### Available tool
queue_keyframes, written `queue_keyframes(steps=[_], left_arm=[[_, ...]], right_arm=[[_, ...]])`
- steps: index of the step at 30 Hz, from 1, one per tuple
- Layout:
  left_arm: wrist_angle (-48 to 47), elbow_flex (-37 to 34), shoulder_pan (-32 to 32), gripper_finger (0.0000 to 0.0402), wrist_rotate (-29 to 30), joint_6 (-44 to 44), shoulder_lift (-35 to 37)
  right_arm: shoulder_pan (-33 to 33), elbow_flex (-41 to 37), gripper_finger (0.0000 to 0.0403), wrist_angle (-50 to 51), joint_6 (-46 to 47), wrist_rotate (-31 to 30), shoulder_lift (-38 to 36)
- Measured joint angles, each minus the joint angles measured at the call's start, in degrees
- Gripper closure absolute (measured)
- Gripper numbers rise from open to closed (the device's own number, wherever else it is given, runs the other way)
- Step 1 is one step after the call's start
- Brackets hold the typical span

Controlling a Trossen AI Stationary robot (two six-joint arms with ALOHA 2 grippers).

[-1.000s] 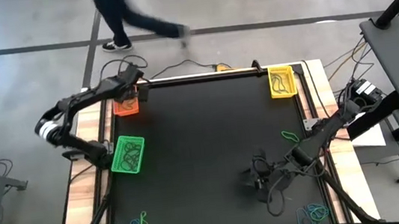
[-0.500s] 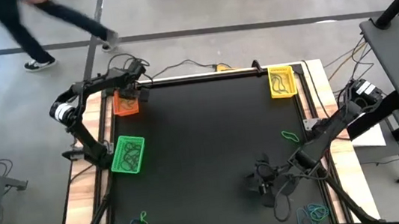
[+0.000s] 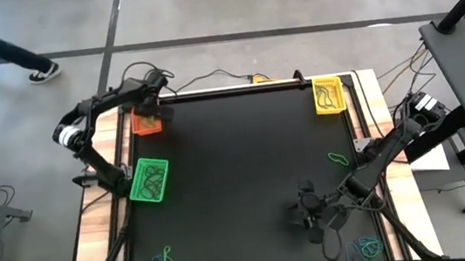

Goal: Sort rubber bands into baskets
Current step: Put the bottom left green rubber band into the orange bin

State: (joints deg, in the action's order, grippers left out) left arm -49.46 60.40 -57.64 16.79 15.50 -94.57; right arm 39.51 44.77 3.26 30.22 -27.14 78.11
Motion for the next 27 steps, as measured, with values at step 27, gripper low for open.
queue_keyframes(steps=[27], left_arm=[[2.4,-5.5,88.1,0.0225,-5.7,33.1,35.9]], right_arm=[[-0.5,0.0,0.0216,-0.6,-8.4,-11.9,-0.1]])
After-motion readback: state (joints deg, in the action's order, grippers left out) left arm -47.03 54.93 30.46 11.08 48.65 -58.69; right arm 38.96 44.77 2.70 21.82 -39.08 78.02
